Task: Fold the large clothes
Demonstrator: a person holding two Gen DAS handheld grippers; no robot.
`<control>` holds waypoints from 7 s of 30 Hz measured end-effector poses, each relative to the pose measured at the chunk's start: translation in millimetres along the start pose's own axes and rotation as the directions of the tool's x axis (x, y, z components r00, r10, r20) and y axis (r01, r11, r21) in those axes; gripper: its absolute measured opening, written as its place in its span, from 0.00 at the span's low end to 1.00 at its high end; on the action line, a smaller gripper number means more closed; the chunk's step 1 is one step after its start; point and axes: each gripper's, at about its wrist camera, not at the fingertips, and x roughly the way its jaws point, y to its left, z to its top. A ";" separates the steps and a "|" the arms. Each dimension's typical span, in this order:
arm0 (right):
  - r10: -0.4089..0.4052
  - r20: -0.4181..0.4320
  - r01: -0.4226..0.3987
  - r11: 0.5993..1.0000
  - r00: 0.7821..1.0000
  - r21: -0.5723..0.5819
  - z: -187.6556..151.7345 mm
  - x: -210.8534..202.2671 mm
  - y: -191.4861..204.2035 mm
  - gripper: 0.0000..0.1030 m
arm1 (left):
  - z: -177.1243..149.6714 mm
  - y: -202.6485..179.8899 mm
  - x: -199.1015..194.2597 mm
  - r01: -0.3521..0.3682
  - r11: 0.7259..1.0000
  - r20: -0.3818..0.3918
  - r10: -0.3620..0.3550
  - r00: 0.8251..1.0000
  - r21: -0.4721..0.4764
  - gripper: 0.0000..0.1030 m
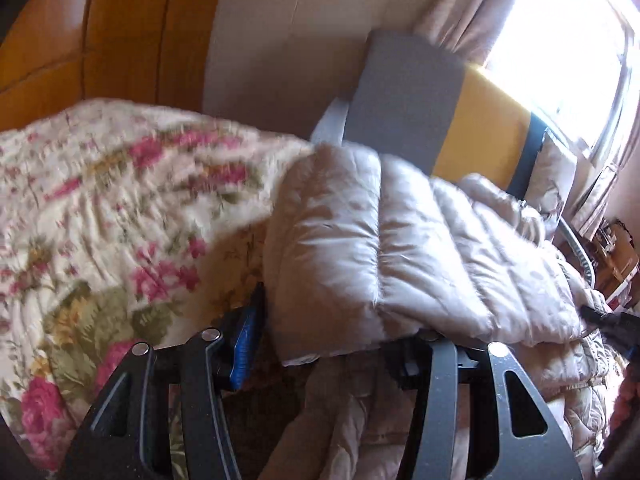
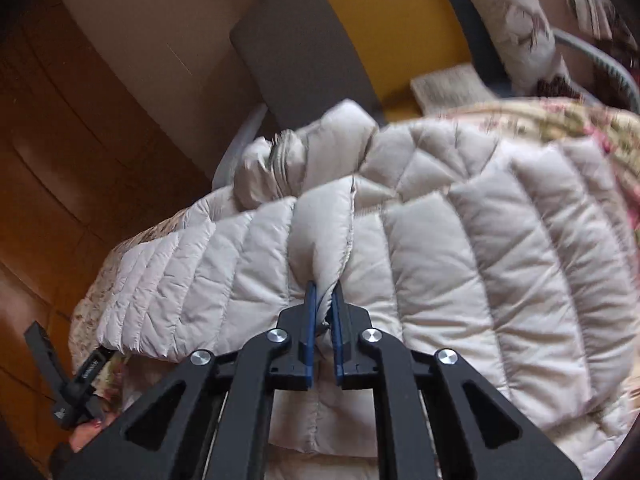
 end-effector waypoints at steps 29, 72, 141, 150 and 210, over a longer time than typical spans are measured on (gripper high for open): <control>-0.205 0.056 0.210 0.971 0.977 -0.116 -41.1 17.9 -31.5 0.10 | 32.4 -53.8 -46.7 -0.089 0.989 0.054 0.084 0.995 0.114 0.67; -0.224 0.206 0.263 0.945 0.953 -0.192 -18.6 -22.2 13.9 0.71 | -15.5 -86.0 41.0 -0.102 0.960 -0.094 0.130 0.987 0.259 0.96; 0.459 -0.179 -0.406 0.874 0.870 0.266 -251.2 -213.2 -118.0 0.62 | -203.5 16.1 -178.9 0.580 0.789 -0.394 -0.608 0.689 -0.202 0.35; 0.567 -0.101 -0.540 0.816 0.818 0.204 -226.9 -221.2 -82.1 0.23 | -166.8 14.8 -221.5 0.668 0.720 -0.204 -0.693 0.691 -0.187 0.17; 0.477 0.171 -0.499 0.740 0.862 0.451 -107.0 -162.5 -138.3 0.38 | -7.3 -43.0 -66.3 0.562 0.777 -0.189 -0.620 0.762 -0.284 0.41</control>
